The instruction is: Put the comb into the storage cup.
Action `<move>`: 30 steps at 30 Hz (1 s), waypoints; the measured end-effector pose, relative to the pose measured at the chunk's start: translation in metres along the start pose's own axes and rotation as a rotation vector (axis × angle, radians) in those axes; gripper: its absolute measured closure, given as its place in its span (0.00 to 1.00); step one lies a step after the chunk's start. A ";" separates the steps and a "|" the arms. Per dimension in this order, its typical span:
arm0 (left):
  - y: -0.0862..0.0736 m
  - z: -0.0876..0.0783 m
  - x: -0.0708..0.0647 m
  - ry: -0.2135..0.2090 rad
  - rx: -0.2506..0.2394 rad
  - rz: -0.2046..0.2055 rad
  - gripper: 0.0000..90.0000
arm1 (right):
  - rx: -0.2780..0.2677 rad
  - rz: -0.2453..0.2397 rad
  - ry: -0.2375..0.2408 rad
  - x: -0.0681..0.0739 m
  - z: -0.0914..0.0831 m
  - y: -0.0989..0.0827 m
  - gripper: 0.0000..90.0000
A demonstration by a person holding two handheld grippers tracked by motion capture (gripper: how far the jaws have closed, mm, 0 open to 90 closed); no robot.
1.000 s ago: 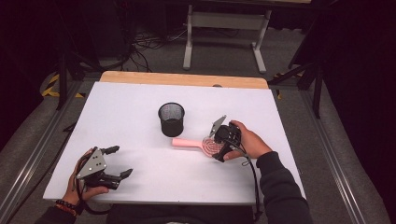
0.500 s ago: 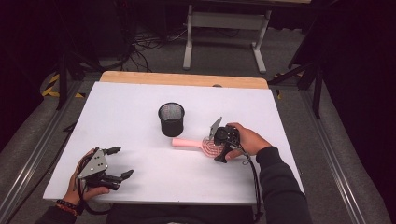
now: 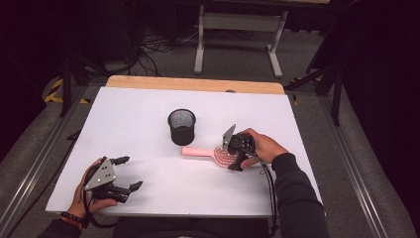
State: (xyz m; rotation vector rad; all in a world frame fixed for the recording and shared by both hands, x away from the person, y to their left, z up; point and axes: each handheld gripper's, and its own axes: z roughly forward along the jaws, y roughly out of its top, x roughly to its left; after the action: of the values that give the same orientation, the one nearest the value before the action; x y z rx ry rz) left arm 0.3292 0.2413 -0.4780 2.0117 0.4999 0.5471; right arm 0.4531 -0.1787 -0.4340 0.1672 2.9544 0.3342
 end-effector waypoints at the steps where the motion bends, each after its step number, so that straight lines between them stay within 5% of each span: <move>1: 0.000 0.000 0.000 0.000 0.002 0.001 0.10 | -0.005 0.004 0.000 0.001 0.000 -0.001 0.24; 13: 0.006 0.005 -0.001 0.006 0.003 0.012 0.11 | -0.088 -0.015 -0.019 0.005 -0.002 -0.005 0.24; 16: 0.019 0.015 -0.001 0.001 0.022 0.030 0.11 | -0.115 -0.013 -0.027 0.008 -0.005 -0.005 0.24; 21: 0.049 0.051 -0.004 -0.075 0.130 0.098 0.14 | -0.110 -0.023 -0.050 0.010 -0.009 -0.003 0.24; 29: 0.084 0.100 -0.016 -0.109 0.193 0.192 0.19 | -0.104 -0.043 -0.083 0.014 -0.015 0.000 0.24; 30: 0.093 0.116 -0.019 -0.105 0.222 0.206 0.21 | -0.105 -0.050 -0.085 0.015 -0.016 0.001 0.24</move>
State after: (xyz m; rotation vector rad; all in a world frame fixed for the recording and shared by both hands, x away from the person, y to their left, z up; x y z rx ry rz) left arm 0.3906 0.1071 -0.4508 2.3076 0.3014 0.5258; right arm 0.4354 -0.1790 -0.4205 0.0910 2.8439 0.4629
